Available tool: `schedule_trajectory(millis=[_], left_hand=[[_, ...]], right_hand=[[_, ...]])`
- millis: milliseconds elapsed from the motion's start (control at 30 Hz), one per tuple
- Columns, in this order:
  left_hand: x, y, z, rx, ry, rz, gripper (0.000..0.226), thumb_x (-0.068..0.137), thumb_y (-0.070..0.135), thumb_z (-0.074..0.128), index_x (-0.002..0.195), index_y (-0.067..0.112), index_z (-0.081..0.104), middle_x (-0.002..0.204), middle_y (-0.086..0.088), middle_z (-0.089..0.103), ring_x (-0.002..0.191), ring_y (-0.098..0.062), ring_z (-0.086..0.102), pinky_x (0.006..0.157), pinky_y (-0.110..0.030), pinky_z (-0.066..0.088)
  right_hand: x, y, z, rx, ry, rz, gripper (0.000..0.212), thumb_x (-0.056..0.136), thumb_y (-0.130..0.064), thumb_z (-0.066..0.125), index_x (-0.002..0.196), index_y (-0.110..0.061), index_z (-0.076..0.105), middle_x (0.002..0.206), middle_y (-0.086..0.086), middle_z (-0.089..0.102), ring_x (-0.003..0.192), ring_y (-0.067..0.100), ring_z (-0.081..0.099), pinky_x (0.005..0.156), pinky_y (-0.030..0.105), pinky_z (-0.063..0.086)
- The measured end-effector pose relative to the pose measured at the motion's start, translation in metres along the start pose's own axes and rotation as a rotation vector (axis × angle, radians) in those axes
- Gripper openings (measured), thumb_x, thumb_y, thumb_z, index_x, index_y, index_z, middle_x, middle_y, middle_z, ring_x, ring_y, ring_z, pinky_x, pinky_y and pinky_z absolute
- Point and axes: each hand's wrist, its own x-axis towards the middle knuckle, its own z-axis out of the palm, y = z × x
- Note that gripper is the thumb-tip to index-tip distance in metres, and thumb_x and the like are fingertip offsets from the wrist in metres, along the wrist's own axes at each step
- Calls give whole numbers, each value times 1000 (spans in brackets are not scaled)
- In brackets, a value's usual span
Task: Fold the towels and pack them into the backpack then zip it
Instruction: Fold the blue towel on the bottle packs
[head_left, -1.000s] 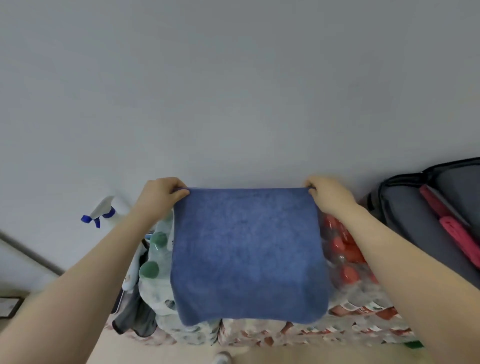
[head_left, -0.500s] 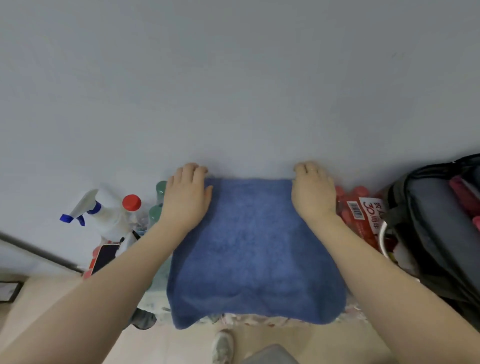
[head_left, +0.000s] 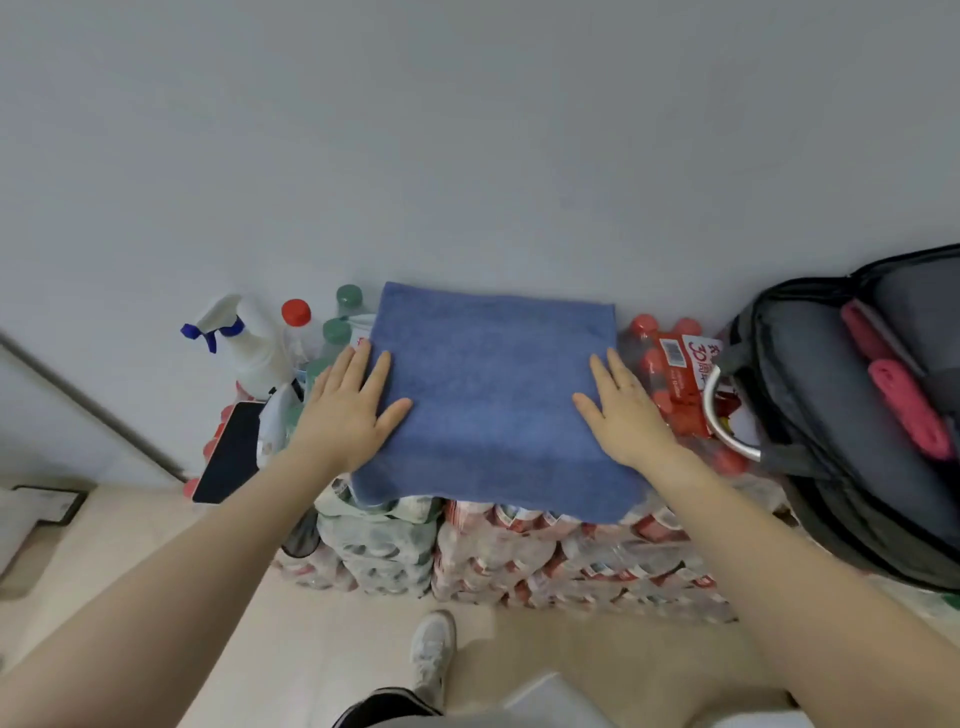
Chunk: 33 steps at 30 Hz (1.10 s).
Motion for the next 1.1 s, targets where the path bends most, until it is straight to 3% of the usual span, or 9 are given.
schedule_trajectory(millis=[133,267,367,467,600,667,800,967,1100], left_hand=[[-54,10,22,-232,239,-27,57,95,30,43,144,5,25,153,-13,21,142,-30,14,117,-41,12],[-95,28,39,-521,402,-129,49,92,11,49,138,2,33,144,-15,33,132,-29,32,110,-37,25],[-103,41,39,-892,368,-319,43,95,15,42,137,8,32,138,-9,40,125,-22,41,100,-31,34],[-97,45,34,-1148,286,-515,39,97,23,42,133,9,38,131,-9,49,107,-18,48,88,-30,38],[-88,38,30,-1139,198,-652,40,93,25,51,126,5,43,123,-15,54,96,-23,49,80,-34,39],[-89,36,27,-1006,229,-689,40,89,22,56,123,4,44,120,-16,55,97,-27,52,80,-36,41],[-93,56,12,-874,377,-341,15,90,14,52,104,12,48,88,0,53,81,-17,51,72,-28,40],[-79,106,7,-864,44,40,17,94,22,47,108,17,55,102,5,58,99,-13,55,85,-24,39],[-61,136,14,-670,1,82,36,92,31,50,122,10,48,111,-1,56,97,-17,53,78,-23,36]], right_hand=[[-40,-2,9,253,95,16,58,98,-25,41,147,-6,17,157,8,6,143,25,18,114,34,22],[-73,-4,17,627,258,204,46,94,-17,50,136,-6,37,136,10,46,123,28,47,91,33,39],[-87,1,18,832,243,369,44,91,-11,54,132,-1,42,125,15,55,104,27,54,87,37,43],[-94,5,14,1102,203,505,36,88,-1,55,119,14,48,124,32,54,106,39,58,93,46,46],[-99,6,6,1140,-61,561,27,89,-10,58,112,4,59,102,21,62,79,26,58,82,38,47],[-97,6,7,1041,30,462,10,86,-10,61,92,-2,61,84,23,60,70,22,48,69,34,41],[-92,-12,-2,776,231,144,8,90,-12,55,94,-9,61,79,5,59,72,19,53,70,33,44],[-89,-30,-6,897,-71,-19,29,94,-3,39,108,-9,63,87,-2,65,67,10,55,61,19,47],[-87,-8,-3,599,265,121,18,90,-4,46,99,-10,60,93,0,58,84,15,53,76,28,42]])
